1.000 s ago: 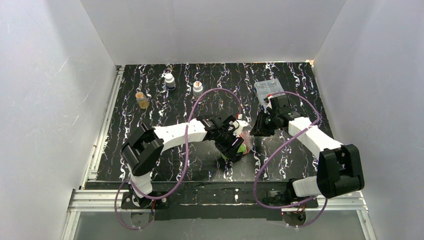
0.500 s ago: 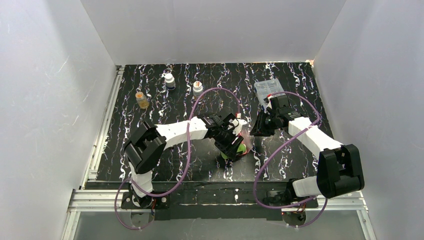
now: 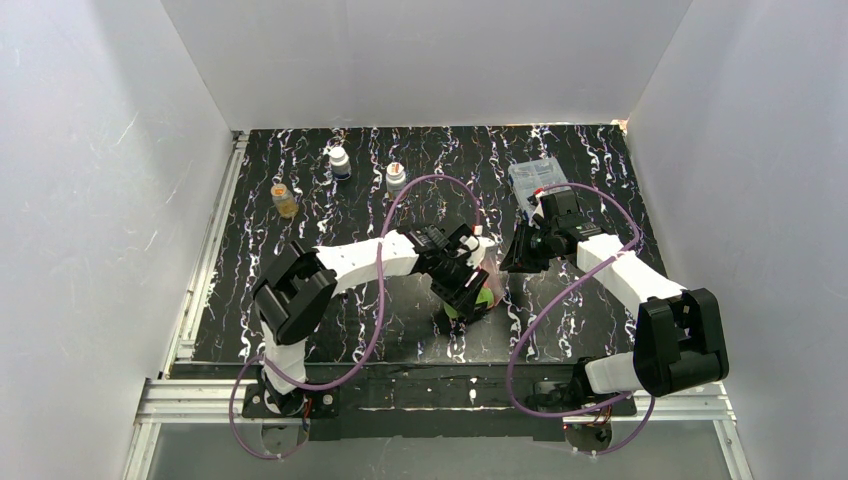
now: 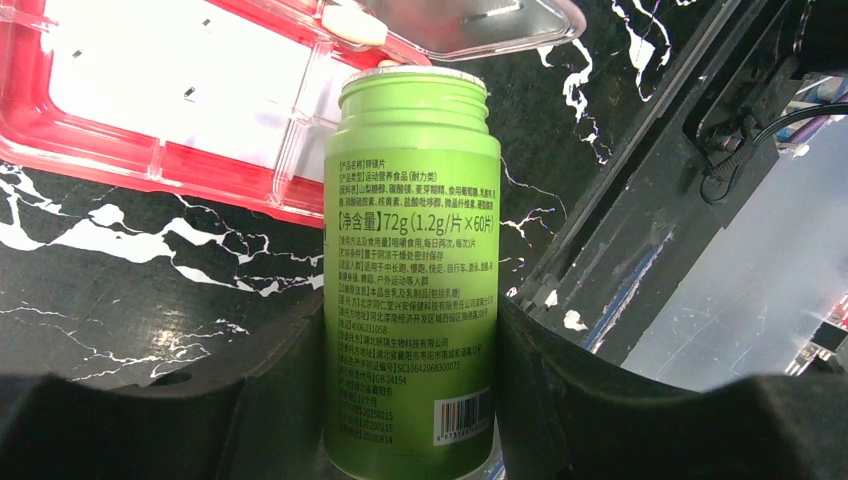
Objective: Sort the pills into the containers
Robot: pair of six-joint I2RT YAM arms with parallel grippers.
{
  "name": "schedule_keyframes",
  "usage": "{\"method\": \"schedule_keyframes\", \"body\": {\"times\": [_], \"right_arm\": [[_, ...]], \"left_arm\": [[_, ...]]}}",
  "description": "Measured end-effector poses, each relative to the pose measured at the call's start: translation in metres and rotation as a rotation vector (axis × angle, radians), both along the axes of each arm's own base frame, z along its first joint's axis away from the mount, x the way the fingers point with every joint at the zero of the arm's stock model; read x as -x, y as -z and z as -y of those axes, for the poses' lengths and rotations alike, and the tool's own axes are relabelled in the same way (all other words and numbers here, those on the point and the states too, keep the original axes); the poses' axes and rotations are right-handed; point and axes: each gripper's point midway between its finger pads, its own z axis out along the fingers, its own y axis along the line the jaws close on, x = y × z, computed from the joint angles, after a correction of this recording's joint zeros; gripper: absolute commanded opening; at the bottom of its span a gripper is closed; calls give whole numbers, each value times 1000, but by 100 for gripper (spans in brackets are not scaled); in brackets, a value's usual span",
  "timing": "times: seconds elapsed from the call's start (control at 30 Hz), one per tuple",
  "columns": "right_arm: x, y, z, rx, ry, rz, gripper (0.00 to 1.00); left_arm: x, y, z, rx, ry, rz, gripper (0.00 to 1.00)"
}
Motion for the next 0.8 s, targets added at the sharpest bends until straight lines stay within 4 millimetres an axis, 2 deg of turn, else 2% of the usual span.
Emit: {"method": "schedule_keyframes", "body": {"times": [0.8], "right_arm": [[0,0,0,0,0,0,31]], "left_arm": [[-3,-3,0,-18,-44,-68,0]]}}
